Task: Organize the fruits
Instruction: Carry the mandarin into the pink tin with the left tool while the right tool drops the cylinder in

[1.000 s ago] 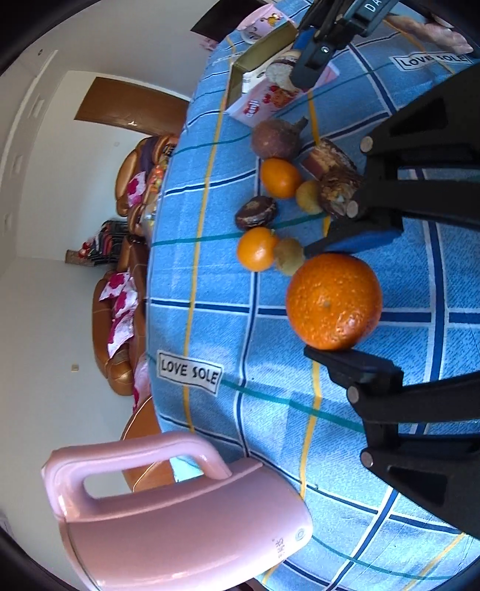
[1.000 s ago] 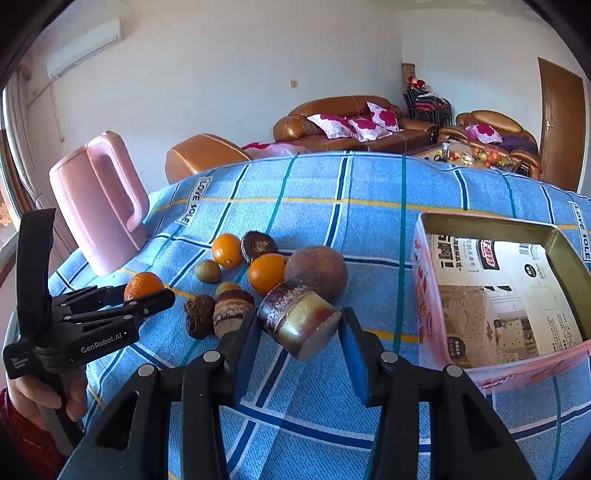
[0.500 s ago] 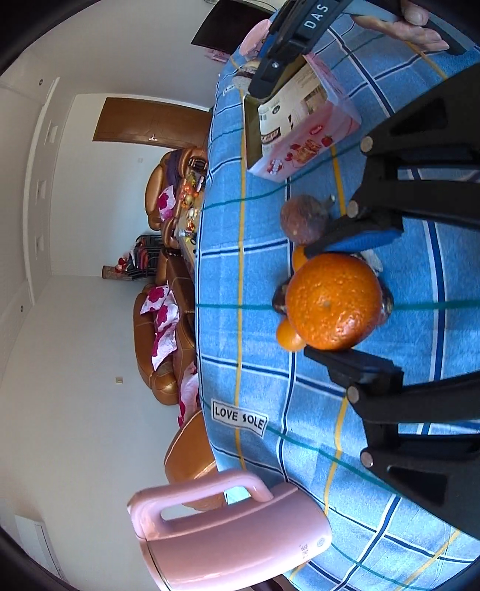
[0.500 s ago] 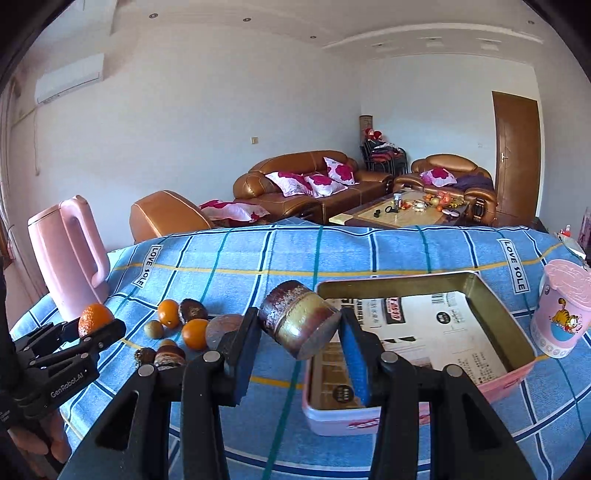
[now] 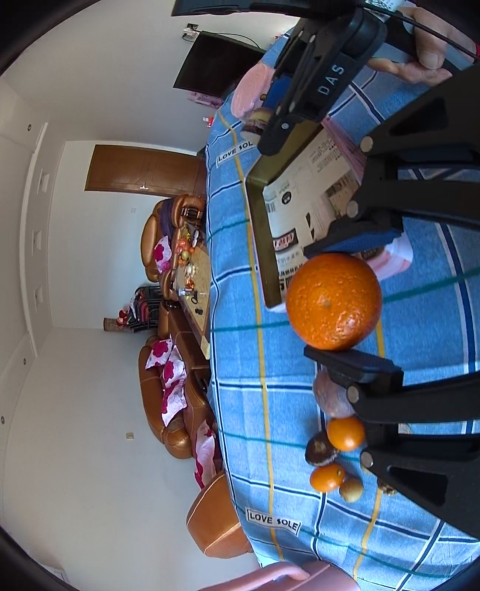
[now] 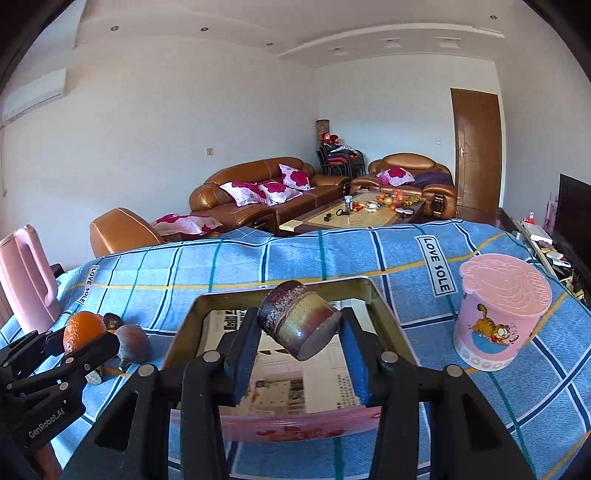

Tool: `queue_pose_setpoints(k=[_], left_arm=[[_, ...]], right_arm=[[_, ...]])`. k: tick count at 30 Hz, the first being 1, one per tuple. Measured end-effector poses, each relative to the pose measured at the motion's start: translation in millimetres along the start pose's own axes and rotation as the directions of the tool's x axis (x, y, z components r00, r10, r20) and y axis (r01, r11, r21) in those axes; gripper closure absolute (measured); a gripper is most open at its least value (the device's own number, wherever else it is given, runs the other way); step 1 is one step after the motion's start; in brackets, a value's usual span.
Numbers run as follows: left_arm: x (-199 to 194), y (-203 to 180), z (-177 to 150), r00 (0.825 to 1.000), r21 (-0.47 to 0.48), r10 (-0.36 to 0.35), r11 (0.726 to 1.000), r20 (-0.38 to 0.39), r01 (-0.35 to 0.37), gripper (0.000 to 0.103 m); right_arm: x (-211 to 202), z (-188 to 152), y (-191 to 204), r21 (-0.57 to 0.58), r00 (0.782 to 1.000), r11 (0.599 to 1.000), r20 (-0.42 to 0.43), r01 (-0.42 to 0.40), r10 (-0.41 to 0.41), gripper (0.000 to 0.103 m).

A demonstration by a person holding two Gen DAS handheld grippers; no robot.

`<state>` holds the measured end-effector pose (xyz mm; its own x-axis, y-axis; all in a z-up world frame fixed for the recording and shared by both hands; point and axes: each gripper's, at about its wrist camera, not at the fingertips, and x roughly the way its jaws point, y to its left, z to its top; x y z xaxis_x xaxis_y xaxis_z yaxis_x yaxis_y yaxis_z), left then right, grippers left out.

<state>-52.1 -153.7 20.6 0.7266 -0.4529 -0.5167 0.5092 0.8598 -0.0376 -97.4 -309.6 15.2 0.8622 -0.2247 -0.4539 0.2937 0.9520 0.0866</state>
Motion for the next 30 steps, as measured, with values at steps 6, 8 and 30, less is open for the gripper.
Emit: queue_pose_setpoints(k=[6, 8, 30], left_arm=[[24.9, -34.1, 4.5, 0.999, 0.012, -0.023, 1.0, -0.045, 0.023, 0.055], [33.1, -41.4, 2.8, 0.998, 0.018, -0.03, 0.999, -0.062, 0.031, 0.055], [57.3, -54.3, -8.1, 0.985, 0.058, -0.027, 0.998, -0.172, 0.037, 0.054]], right_arm=[[9.3, -1.7, -17.9, -0.024, 0.998, 0.999, -0.042, 0.037, -0.038, 0.058], [10.0, -3.0, -22.0, -0.034, 0.997, 0.998, -0.054, 0.055, -0.057, 0.057], [33.5, -11.5, -26.8, 0.007, 0.98, 1.0, -0.201, 0.012, -0.01, 0.057]])
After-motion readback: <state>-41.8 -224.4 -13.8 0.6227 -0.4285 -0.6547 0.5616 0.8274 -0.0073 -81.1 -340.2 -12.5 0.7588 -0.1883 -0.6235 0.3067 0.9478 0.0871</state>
